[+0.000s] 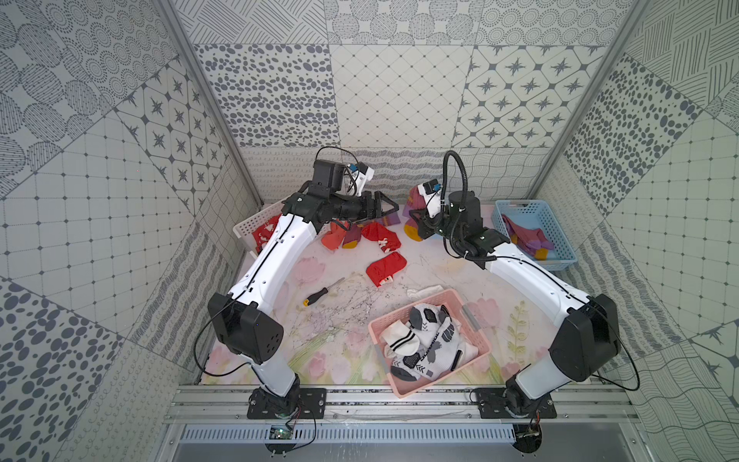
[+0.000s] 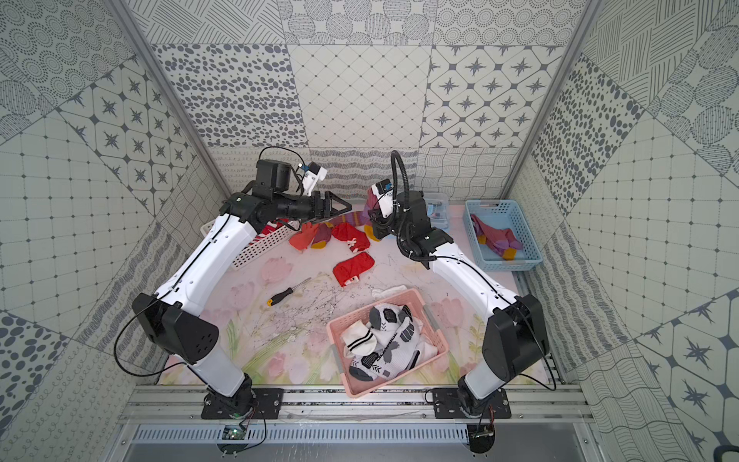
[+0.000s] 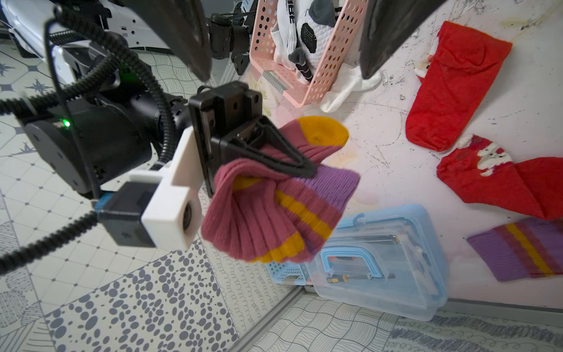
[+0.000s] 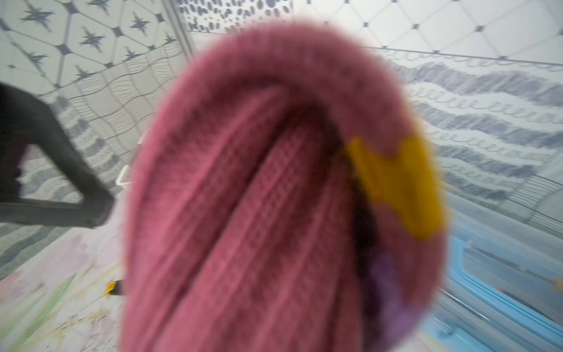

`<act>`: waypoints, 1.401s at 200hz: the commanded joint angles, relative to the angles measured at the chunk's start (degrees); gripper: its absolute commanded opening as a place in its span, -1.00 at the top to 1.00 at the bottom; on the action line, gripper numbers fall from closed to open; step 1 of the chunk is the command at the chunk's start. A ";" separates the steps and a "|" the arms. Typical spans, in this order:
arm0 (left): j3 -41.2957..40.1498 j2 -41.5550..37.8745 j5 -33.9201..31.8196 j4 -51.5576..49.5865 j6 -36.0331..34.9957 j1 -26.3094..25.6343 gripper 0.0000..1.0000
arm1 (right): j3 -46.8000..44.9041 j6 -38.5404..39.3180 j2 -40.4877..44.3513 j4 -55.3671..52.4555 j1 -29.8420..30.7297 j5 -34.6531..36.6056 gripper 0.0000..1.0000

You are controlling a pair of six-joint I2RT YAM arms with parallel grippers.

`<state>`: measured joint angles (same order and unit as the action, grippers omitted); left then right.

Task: Sort the socks into the basket by color
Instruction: Pick up the sock from the center of the board, then place the sock in the bin.

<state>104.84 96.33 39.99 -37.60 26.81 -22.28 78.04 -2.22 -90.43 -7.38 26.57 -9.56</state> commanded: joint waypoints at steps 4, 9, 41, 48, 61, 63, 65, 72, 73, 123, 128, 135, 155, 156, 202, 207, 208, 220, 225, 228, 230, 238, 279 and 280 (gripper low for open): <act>-3.19 -2.02 -9.90 -1.18 -0.76 1.34 -0.53 | -1.04 2.45 0.60 0.52 -3.80 5.63 1.00; -3.74 -2.19 -10.35 -1.08 -0.64 1.49 -0.53 | -1.09 3.13 0.25 0.44 -4.29 6.92 1.00; -6.79 -2.86 -11.81 0.12 -0.18 1.89 -0.53 | -1.98 9.66 -2.23 2.23 -7.37 18.74 1.00; -7.25 -2.91 -12.18 0.25 -0.15 1.98 -0.53 | -2.16 11.16 -2.95 2.88 -8.12 21.29 1.00; -7.63 -2.67 -12.39 0.17 -0.26 2.15 -0.53 | -2.98 14.12 -4.12 5.61 -9.51 26.42 1.00; -7.63 -2.63 -12.46 0.19 -0.26 2.15 -0.53 | -3.16 14.56 -4.31 6.14 -9.82 26.96 1.00; -7.63 -2.57 -12.47 0.17 -0.26 2.16 -0.53 | -3.27 14.95 -4.44 6.67 -10.08 27.75 1.00; -7.64 -2.39 -12.56 0.00 -0.35 2.20 -0.53 | -3.60 16.24 -5.27 8.12 -11.15 29.70 1.00; -7.63 -2.34 -12.61 -0.01 -0.35 2.18 -0.53 | -3.64 16.44 -5.36 8.27 -11.30 29.96 1.00; -7.64 -0.71 -13.62 -0.52 -0.53 2.51 -0.53 | -4.48 23.13 -10.40 18.20 -19.05 39.68 1.00; -7.55 -0.42 -13.53 -0.54 -0.53 2.51 -0.53 | -4.32 23.73 -10.97 18.80 -19.74 40.04 1.00; -7.39 -0.07 -13.61 -0.63 -0.44 2.51 -0.53 | -4.14 24.51 -11.87 19.75 -20.56 40.69 1.00; -7.06 0.97 -13.71 -0.60 -0.27 2.51 -0.52 | -3.53 27.08 -14.32 22.13 -22.68 42.68 1.00; -7.04 1.01 -13.71 -0.57 -0.27 2.51 -0.52 | -3.48 27.17 -14.50 22.18 -22.78 42.78 1.00; -5.36 3.69 -13.93 -1.23 0.26 2.51 -0.52 | -1.78 28.42 -19.60 24.88 -27.60 44.97 1.00; -5.14 3.99 -13.97 -1.29 0.31 2.51 -0.52 | -1.52 28.31 -20.05 25.00 -28.06 45.06 1.00; -5.11 4.06 -13.97 -1.31 0.33 2.51 -0.52 | -1.42 28.27 -20.13 24.98 -28.19 45.07 1.00; -4.53 4.69 -14.14 -1.50 0.44 2.51 -0.52 | -0.80 27.91 -21.21 24.93 -29.38 45.06 1.00; -4.27 4.99 -14.21 -1.64 0.43 2.51 -0.52 | -0.55 27.81 -21.62 25.11 -29.81 45.07 1.00; -4.07 5.24 -14.23 -1.68 0.51 2.51 -0.52 | -0.36 27.75 -21.83 25.05 -30.06 45.05 1.00; -3.97 5.31 -14.23 -1.75 0.52 2.51 -0.52 | -0.22 27.65 -21.99 25.02 -30.25 45.00 1.00; -3.40 5.87 -14.32 -2.01 0.65 2.43 -0.52 | 0.29 27.38 -22.61 24.63 -30.95 44.71 1.00; -0.71 8.14 -15.00 -2.90 0.96 1.99 -0.52 | 2.17 25.76 -25.25 23.04 -33.95 43.89 1.00; -0.61 8.24 -15.01 -2.91 0.96 1.98 -0.52 | 2.23 25.68 -25.33 22.99 -34.04 43.82 1.00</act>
<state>101.78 102.89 26.26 -39.27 27.51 -20.18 77.97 24.91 -114.19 13.15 -6.13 34.15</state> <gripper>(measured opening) 0.761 0.089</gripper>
